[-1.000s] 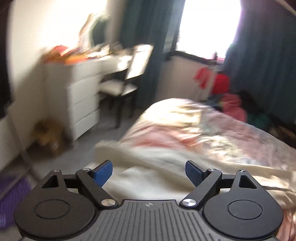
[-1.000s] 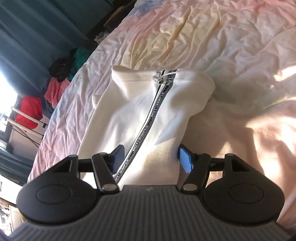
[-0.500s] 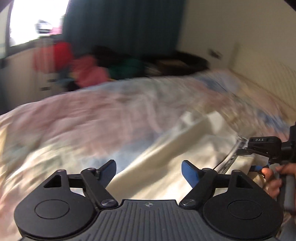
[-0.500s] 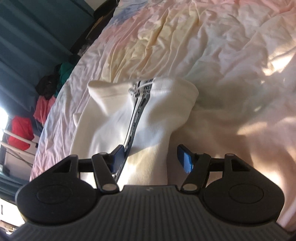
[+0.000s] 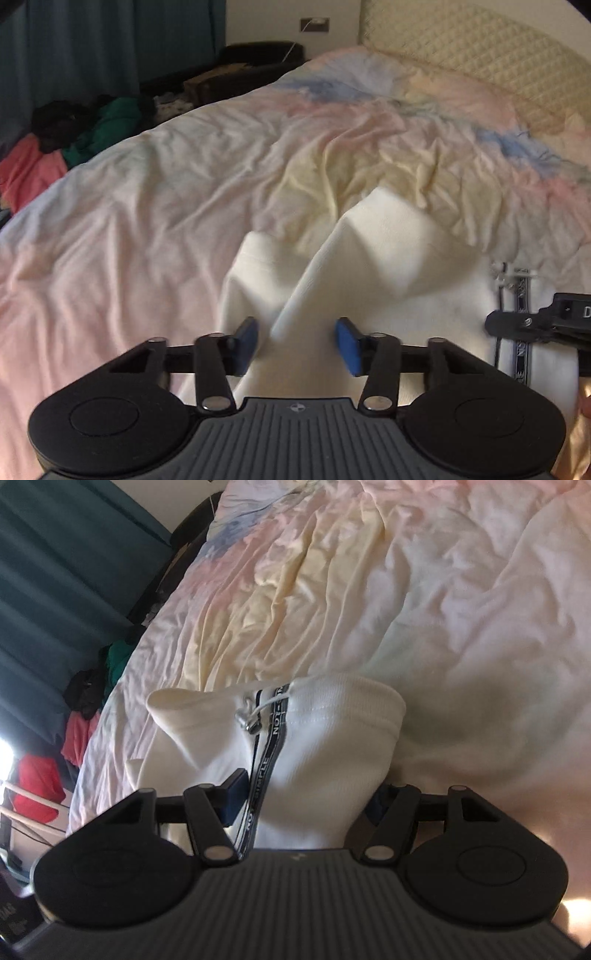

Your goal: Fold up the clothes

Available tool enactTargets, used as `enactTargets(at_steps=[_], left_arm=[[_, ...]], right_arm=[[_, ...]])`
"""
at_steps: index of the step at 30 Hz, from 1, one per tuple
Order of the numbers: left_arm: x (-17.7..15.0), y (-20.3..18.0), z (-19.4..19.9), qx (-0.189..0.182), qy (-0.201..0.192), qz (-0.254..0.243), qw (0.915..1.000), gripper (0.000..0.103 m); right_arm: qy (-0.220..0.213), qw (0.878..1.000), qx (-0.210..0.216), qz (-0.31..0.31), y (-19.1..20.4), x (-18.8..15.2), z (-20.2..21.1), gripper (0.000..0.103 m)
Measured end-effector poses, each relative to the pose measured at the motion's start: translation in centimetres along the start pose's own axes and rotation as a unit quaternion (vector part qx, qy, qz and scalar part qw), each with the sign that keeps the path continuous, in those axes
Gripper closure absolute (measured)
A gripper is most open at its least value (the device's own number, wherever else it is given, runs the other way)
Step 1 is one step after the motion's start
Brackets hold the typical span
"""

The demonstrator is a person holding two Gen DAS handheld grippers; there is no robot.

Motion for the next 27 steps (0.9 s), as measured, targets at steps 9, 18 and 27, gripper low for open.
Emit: enactTargets(at_steps=[9,18,27], left_arm=[[1.5,0.4,5.3,0.031,-0.103,0.035,0.9936,0.100],[0.2,3.0,2.4,0.166,-0.055,0.070,0.9821,0.091],[-3.6,4.0,9.6,0.187,-0.042,0.152,0.9696,0.047]], right_arm=[[0.013,0.999,0.029,-0.020,0.2,0.7,1.2,0.037],[0.030,0.998,0.056,0.000,0.8,1.1,1.7,0.037],[0.121,0.986,0.102,-0.051,-0.4,1.3,-0.7,0.037]])
Point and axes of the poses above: each gripper's, at about its wrist camera, not at the fingertips, and z roughly against the way its jaws point, y to its left, x to its top, the point moved 1 cm from there along -z, roughly the way its jaws point, and after that the axes turned 7 degrees about -z, right-handed, at the moved point
